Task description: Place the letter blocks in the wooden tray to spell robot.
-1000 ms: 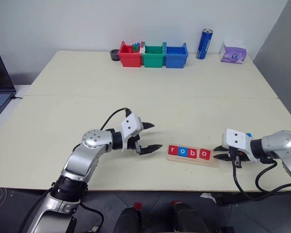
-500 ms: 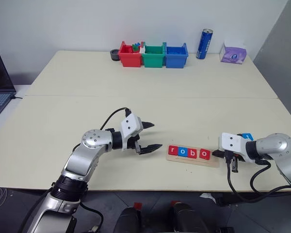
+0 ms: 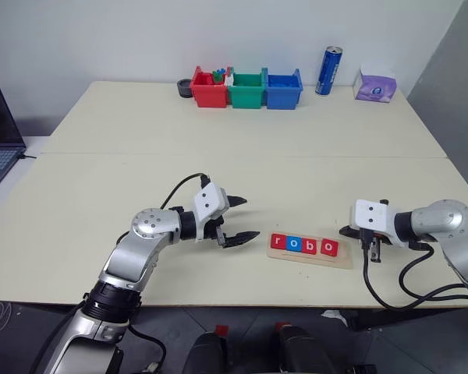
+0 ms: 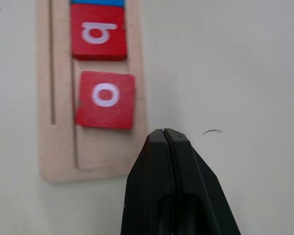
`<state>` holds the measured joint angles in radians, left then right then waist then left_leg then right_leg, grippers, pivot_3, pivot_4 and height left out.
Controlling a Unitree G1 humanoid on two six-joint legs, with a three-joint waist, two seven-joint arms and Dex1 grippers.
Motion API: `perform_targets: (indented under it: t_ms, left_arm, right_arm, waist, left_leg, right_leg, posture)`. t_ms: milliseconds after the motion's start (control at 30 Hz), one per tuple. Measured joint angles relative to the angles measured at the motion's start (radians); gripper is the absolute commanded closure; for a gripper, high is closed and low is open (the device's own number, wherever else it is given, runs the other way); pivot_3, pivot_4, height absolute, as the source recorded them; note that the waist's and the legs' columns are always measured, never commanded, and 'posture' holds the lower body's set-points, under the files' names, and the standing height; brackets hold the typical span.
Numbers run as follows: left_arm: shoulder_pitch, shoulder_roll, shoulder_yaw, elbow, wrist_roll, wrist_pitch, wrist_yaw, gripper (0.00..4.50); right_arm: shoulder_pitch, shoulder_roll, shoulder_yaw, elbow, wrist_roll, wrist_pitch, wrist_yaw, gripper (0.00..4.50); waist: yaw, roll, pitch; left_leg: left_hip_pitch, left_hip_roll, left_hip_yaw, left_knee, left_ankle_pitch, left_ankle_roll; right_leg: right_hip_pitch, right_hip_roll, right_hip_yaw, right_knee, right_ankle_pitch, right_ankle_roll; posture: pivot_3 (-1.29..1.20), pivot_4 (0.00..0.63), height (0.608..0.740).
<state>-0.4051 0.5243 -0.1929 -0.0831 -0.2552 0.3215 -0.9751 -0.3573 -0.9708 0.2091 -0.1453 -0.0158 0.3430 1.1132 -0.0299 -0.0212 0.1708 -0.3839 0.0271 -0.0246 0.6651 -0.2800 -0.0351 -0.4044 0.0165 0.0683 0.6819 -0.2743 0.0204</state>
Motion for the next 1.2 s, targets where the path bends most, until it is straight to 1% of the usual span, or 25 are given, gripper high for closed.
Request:
perform_targets:
  t_ms: [200, 667, 1033, 1100, 1200]
  left_arm:
    - [0.0, 0.0, 0.0, 0.0, 0.0, 0.002, 0.0, 0.0]
    - [0.005, -0.003, 0.0, 0.045, 0.012, -0.047, -0.017, 0.0]
    - [0.005, -0.008, 0.0, 0.051, 0.021, -0.066, -0.018, 0.0]
    - [0.006, -0.009, 0.0, 0.051, 0.021, -0.066, -0.018, 0.0]
    - [0.008, -0.011, 0.0, 0.051, 0.022, -0.066, -0.018, 0.0]
  right_arm:
    - [-0.005, 0.02, 0.046, 0.017, -0.016, -0.017, 0.007, 4.49]
    - [-0.009, 0.042, 0.046, -0.068, 0.011, 0.035, 0.043, 4.49]
    - [-0.004, 0.043, 0.046, -0.086, 0.023, 0.046, 0.055, 4.49]
    - [-0.003, 0.035, 0.038, -0.089, 0.034, 0.052, 0.059, 4.49]
    - [0.031, -0.023, 0.008, -0.131, 0.054, 0.073, 0.087, 4.49]
  waist:
    - [0.0, 0.0, 0.0]
    - [0.0, 0.0, 0.0]
    - [0.0, 0.0, 0.0]
    - [0.0, 0.0, 0.0]
    - [0.001, 0.0, 0.0]
  left_leg:
    - [0.0, 0.0, 0.0, 0.0, 0.0, 0.0]
    - [0.0, 0.0, -0.001, 0.0, 0.0, 0.0]
    - [0.0, 0.0, -0.001, 0.0, 0.0, 0.0]
    - [0.0, 0.0, -0.001, 0.0, 0.0, 0.0]
    - [0.0, 0.0, -0.001, 0.0, 0.0, 0.0]
  right_leg:
    - [0.0, 0.0, 0.0, 0.0, 0.0, 0.0]
    - [0.0, 0.0, 0.0, 0.0, 0.0, 0.0]
    - [0.0, 0.0, 0.0, 0.0, 0.0, 0.0]
    - [0.0, 0.0, 0.0, 0.0, 0.0, 0.0]
    - [0.0, 0.0, -0.001, 0.0, 0.0, 0.0]
  posture:
    - [0.0, 0.15, 0.74]
    - [0.0, 0.15, 0.74]
    - [0.0, 0.15, 0.74]
    - [0.0, 0.15, 0.74]
    - [0.0, 0.15, 0.74]
